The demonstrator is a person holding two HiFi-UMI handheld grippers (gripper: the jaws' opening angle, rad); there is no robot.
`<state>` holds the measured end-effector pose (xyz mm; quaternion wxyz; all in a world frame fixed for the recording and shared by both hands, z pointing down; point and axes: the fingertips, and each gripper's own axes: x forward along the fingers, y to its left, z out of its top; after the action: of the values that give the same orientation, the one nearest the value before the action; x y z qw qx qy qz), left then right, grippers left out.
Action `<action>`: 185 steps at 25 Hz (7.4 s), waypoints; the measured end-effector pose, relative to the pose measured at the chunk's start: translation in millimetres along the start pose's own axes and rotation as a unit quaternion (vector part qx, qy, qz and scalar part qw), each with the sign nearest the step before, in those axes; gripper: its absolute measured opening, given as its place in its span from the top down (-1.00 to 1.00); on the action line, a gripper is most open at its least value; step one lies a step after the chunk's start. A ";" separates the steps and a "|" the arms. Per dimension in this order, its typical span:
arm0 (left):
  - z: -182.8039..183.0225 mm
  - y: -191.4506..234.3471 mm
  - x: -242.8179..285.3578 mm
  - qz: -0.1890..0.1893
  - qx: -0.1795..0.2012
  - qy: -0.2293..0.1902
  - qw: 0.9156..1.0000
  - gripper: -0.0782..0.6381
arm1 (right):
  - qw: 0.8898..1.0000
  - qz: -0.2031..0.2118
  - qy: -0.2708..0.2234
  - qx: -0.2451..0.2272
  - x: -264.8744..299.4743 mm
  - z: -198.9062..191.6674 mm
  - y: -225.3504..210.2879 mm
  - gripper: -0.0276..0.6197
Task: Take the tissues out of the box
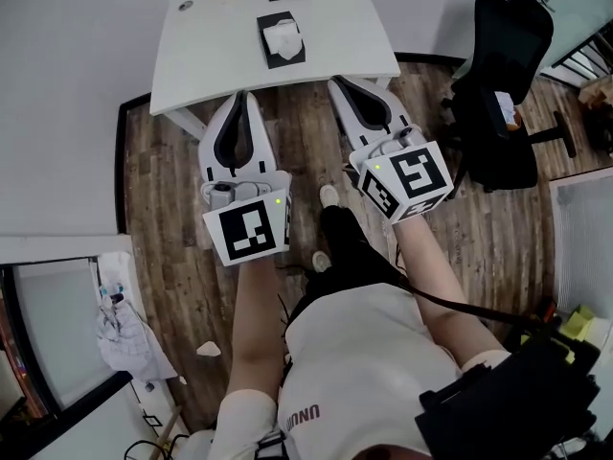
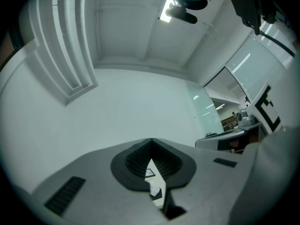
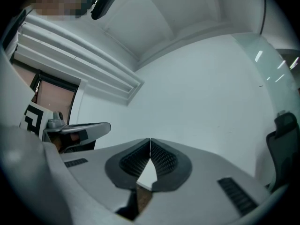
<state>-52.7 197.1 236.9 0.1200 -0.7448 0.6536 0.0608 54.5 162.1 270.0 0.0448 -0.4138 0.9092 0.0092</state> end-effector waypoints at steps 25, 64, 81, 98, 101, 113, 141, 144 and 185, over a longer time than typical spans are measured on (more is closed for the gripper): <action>-36.7 48.5 113.0 0.031 0.005 0.018 0.999 0.75 | 1.000 0.012 0.016 0.013 121.4 -15.5 -73.6 0.85; -73.6 81.7 260.1 0.071 0.064 0.028 0.995 0.75 | 0.996 0.069 0.050 0.015 252.0 -46.8 -170.4 0.85; -107.3 103.8 315.5 0.030 0.058 0.043 0.997 0.75 | 0.993 0.084 0.082 0.014 301.0 -79.7 -183.0 0.85; -153.8 109.2 353.6 0.013 -0.004 0.083 0.996 0.75 | 0.979 0.127 0.159 0.025 322.2 -138.5 -182.8 0.85; -158.8 110.4 355.2 0.011 -0.006 0.087 0.996 0.75 | 0.976 0.134 0.168 0.028 322.3 -145.6 -179.8 0.81; -179.6 110.5 356.9 -0.009 0.014 0.102 0.995 0.75 | 0.961 0.164 0.222 0.027 317.4 -179.9 -169.0 0.45; -194.7 111.3 353.7 -0.005 -0.020 0.125 0.992 0.75 | 0.927 0.225 0.300 0.011 299.6 -230.8 -143.7 0.20; -195.2 111.1 352.7 -0.005 -0.019 0.125 0.992 0.75 | 0.924 0.230 0.306 0.009 297.4 -234.2 -141.0 0.20; -198.6 121.1 346.5 0.008 -0.021 0.127 0.992 0.75 | 0.897 0.242 0.362 -0.071 286.6 -264.4 -133.6 0.33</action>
<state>-137.6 -200.6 330.6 0.0197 -0.7436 0.6680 -0.0191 -51.6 -155.4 510.5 -0.3204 -0.1578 0.9317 -0.0663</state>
